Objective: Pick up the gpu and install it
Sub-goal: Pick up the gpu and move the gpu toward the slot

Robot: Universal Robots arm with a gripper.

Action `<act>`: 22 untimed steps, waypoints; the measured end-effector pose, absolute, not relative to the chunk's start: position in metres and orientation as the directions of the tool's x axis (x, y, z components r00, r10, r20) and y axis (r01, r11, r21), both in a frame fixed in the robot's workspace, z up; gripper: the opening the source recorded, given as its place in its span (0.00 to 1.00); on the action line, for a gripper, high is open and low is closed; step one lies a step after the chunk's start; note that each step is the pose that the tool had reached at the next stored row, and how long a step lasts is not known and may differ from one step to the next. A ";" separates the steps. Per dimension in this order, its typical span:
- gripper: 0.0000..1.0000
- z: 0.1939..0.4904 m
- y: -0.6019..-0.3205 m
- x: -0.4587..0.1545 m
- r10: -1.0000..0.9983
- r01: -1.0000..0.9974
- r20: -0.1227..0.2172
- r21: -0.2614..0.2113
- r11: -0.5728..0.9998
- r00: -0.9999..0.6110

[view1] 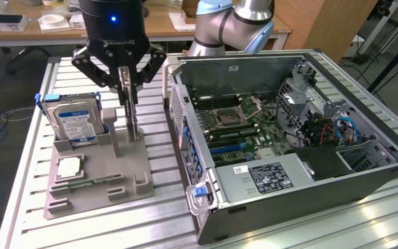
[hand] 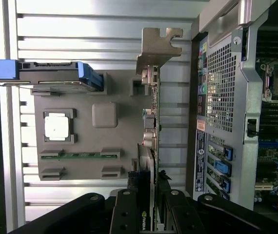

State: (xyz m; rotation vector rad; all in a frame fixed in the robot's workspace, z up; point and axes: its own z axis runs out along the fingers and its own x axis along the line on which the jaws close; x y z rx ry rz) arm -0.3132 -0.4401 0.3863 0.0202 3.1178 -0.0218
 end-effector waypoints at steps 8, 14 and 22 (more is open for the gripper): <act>0.26 0.386 -0.440 -0.313 0.013 0.013 -0.024 -0.014 1.000 -1.000; 0.26 0.394 -0.440 -0.313 0.013 0.013 -0.024 -0.014 1.000 -1.000; 0.26 0.410 -0.440 -0.313 0.013 0.013 -0.024 -0.014 1.000 -1.000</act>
